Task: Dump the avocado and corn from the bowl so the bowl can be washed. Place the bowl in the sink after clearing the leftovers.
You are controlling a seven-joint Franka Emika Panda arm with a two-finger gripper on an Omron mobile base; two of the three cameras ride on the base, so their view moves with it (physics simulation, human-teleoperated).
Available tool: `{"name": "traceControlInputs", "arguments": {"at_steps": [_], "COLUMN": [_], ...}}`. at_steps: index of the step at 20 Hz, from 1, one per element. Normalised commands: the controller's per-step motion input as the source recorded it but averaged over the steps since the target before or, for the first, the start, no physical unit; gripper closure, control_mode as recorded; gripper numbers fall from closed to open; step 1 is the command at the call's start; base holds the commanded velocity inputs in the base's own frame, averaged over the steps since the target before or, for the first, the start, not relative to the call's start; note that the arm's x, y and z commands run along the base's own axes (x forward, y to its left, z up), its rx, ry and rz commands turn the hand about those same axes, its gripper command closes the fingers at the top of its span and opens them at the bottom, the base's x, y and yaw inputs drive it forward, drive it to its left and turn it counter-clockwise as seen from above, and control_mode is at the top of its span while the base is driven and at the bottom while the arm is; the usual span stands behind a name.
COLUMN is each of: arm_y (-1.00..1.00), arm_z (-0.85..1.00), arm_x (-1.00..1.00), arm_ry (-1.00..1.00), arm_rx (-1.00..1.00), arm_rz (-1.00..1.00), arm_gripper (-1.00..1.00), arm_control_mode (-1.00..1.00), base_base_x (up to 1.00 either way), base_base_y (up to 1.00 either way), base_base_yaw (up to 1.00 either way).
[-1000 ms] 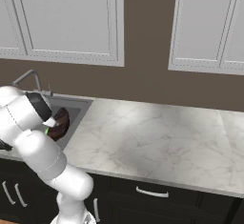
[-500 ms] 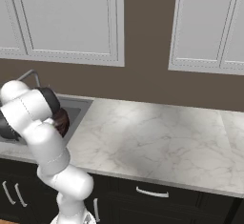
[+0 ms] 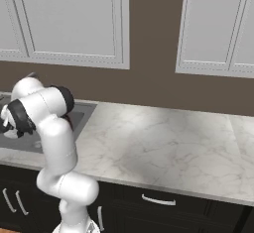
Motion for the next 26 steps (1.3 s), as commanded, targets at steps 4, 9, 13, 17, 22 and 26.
{"name": "traceControlInputs", "arguments": {"at_steps": [4, 9, 13, 17, 22, 26], "arm_y": [0.00, 0.00, 0.00, 0.09, 0.04, 0.04], "arm_z": [0.00, 0.00, 0.06, 0.17, 0.26, 0.13], "arm_x": [0.09, 0.02, 0.00, 0.00, -0.09, -0.23], "arm_ry": [0.00, 0.00, 0.00, 0.00, -0.04, -0.06], "arm_rx": [-0.09, -0.02, 0.06, 0.20, 0.37, 0.43], "arm_rz": [0.00, 0.00, 0.00, 0.00, 0.00, 0.00], "arm_gripper": [1.00, 1.00, 1.00, 1.00, 1.00, 1.00], "arm_control_mode": [-1.00, -1.00, -1.00, -1.00, -1.00, -1.00], "base_base_x": [0.00, 0.00, 0.00, 0.00, 0.00, 0.00], "base_base_y": [0.00, 0.00, 0.00, 0.00, 0.00, 0.00], "base_base_yaw": [0.00, 0.00, 0.00, 0.00, 0.00, 0.00]}}
